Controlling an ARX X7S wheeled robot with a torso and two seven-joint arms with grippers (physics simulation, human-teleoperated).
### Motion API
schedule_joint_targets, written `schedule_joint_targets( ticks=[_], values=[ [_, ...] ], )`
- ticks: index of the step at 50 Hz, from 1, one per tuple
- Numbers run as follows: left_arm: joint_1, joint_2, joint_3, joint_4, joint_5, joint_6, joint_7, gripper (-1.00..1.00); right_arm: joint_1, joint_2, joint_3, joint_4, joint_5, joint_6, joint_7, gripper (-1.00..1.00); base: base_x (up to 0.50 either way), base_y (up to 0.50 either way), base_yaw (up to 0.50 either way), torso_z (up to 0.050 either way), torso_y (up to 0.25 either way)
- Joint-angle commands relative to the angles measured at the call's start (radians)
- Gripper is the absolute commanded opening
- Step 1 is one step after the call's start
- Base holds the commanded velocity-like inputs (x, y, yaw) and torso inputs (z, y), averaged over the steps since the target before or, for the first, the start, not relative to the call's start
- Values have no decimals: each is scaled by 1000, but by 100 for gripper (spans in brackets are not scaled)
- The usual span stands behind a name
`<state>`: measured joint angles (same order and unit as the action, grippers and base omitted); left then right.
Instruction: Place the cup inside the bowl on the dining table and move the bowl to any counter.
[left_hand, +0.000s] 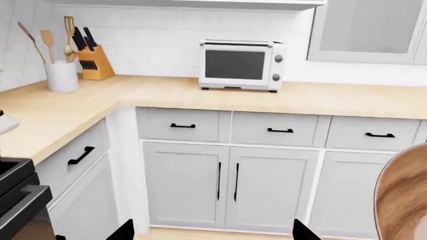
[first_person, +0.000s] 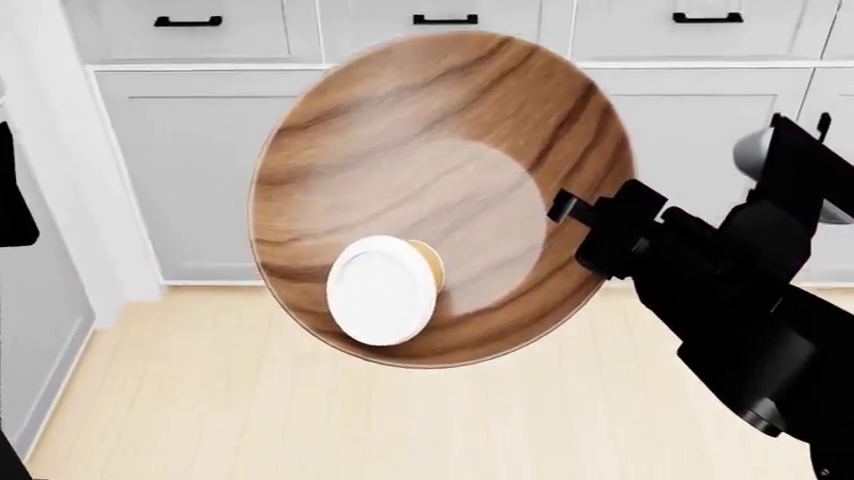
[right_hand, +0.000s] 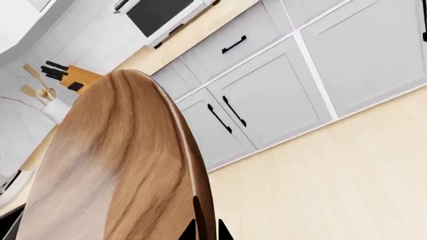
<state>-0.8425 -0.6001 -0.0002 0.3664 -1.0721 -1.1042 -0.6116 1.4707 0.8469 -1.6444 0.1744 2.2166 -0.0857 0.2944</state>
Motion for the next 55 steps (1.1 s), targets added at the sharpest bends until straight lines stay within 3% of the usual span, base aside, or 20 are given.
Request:
schedule_joint_targets(
  ticks=[1,55],
  values=[
    [-3,1,-8,-10,-7,14,1,100,7,5,27,-7,-29,1,-3,-100,500,-11,0,0,10],
    [-60,-15,4,4,-47,-17,-40,100,47,64,65,-14,-35,18,23,-100,500,-11,0,0,2]
  ],
)
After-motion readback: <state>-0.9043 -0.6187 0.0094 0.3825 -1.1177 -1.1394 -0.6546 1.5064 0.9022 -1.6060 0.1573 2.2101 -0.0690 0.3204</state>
